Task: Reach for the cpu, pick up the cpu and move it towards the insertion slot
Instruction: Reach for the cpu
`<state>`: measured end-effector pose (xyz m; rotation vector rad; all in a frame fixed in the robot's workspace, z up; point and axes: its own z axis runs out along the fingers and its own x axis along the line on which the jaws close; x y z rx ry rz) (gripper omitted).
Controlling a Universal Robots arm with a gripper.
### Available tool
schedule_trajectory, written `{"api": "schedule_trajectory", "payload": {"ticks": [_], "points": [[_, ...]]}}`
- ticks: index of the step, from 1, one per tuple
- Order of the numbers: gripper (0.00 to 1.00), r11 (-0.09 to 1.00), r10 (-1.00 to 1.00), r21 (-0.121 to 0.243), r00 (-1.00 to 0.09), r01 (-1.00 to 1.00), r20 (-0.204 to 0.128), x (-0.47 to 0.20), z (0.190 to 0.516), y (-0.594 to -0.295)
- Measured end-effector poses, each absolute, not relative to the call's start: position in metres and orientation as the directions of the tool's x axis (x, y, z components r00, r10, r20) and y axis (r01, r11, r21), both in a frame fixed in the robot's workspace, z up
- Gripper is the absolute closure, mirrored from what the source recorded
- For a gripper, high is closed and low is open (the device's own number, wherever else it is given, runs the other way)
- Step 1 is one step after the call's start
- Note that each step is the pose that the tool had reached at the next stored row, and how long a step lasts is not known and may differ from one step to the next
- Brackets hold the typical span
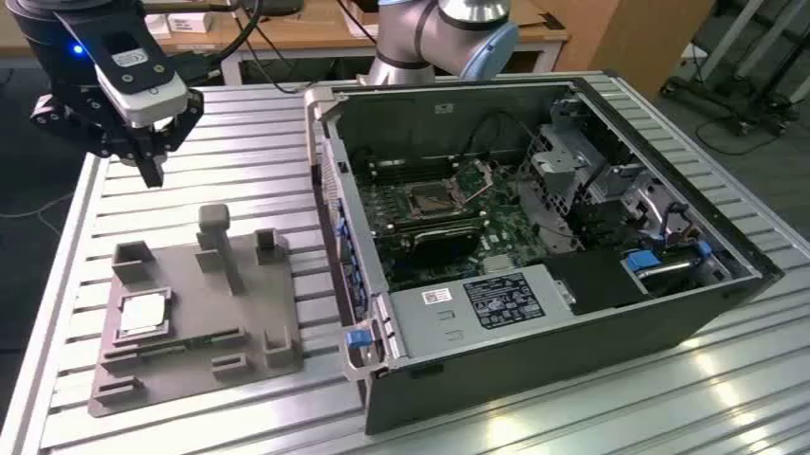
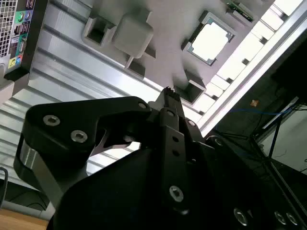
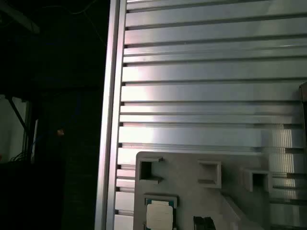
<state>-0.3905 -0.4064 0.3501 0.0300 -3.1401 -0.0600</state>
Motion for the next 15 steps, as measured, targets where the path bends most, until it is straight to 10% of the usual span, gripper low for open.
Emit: {"api": "schedule_trajectory", "payload": {"ticks": [15], "points": [[0.89, 0.999, -0.019, 0.038, -1.0, -0.019, 0.001, -0.3945, 0.35, -0.4066]]}}
